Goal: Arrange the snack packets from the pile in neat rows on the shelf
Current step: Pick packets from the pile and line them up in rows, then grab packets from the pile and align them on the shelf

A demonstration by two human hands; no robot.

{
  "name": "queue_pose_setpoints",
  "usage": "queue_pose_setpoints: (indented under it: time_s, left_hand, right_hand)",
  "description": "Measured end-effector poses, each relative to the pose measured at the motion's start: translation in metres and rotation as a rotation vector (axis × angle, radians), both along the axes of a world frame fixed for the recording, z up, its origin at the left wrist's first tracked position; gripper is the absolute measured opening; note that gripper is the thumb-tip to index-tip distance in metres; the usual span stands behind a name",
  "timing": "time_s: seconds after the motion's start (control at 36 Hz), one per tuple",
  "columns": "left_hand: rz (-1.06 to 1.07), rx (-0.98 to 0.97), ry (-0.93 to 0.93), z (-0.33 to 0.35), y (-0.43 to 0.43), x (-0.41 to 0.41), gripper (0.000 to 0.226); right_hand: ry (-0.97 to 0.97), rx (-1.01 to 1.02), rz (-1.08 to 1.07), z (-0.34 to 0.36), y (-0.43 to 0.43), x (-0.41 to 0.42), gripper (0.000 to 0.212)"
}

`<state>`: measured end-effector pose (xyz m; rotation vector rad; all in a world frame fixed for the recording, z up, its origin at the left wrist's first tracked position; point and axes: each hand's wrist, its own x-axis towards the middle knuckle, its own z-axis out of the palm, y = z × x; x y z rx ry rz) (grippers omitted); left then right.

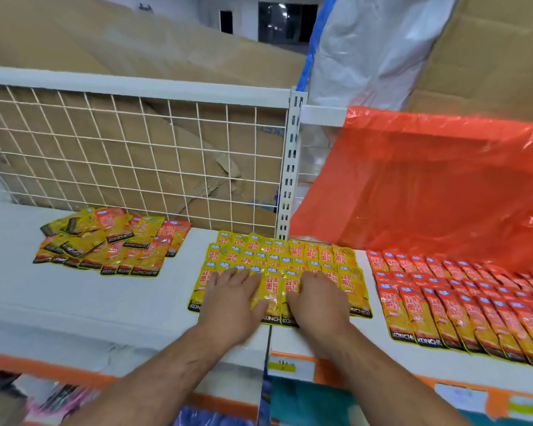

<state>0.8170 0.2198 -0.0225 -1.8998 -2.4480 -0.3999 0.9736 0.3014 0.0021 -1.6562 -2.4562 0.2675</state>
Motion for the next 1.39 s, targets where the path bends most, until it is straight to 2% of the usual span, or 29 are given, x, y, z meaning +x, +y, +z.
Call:
queue_pose_setpoints:
  time_s: [0.19, 0.31, 0.42, 0.56, 0.64, 0.83, 0.97, 1.08, 1.17, 1.25, 1.39]
  left_hand:
    - [0.152, -0.025, -0.010, -0.002, -0.030, -0.018, 0.072]
    - [0.247, 0.006, -0.041, -0.001, -0.057, -0.028, 0.079]
    - [0.322, 0.027, -0.025, 0.000, -0.082, -0.045, 0.076]
    - [0.393, -0.028, -0.007, 0.006, -0.099, -0.076, 0.085]
    - [0.416, -0.031, -0.022, 0.005, -0.104, -0.099, 0.085]
    - [0.387, 0.146, -0.052, -0.010, -0.104, -0.185, 0.059]
    - [0.303, 0.141, -0.046, -0.010, -0.092, -0.240, 0.048]
    - [0.258, 0.057, -0.085, -0.008, -0.083, -0.269, 0.033]
    - [0.261, 0.013, -0.097, -0.005, -0.075, -0.284, 0.033]
    - [0.250, -0.024, -0.069, -0.009, -0.066, -0.296, 0.043]
    - [0.191, -0.058, -0.033, -0.018, -0.062, -0.302, 0.047]
  right_hand:
    - [0.004, 0.055, 0.359, 0.003, -0.014, -0.020, 0.064]
    - [-0.009, 0.055, 0.507, 0.002, -0.029, -0.037, 0.067]
    - [0.005, 0.062, 0.614, 0.003, -0.041, -0.059, 0.064]
    - [0.068, 0.059, 0.659, 0.002, -0.050, -0.095, 0.060]
    - [0.027, 0.049, 0.674, 0.000, -0.053, -0.123, 0.060]
    - [0.039, 0.011, 0.627, -0.005, -0.061, -0.203, 0.059]
    - [0.003, -0.005, 0.535, -0.012, -0.063, -0.263, 0.049]
    - [-0.002, -0.035, 0.388, -0.021, -0.065, -0.294, 0.038]
    - [0.023, -0.095, 0.266, -0.023, -0.063, -0.313, 0.040]
    - [0.040, -0.132, 0.171, -0.024, -0.061, -0.329, 0.048]
    - [0.057, -0.169, 0.069, -0.026, -0.064, -0.338, 0.054]
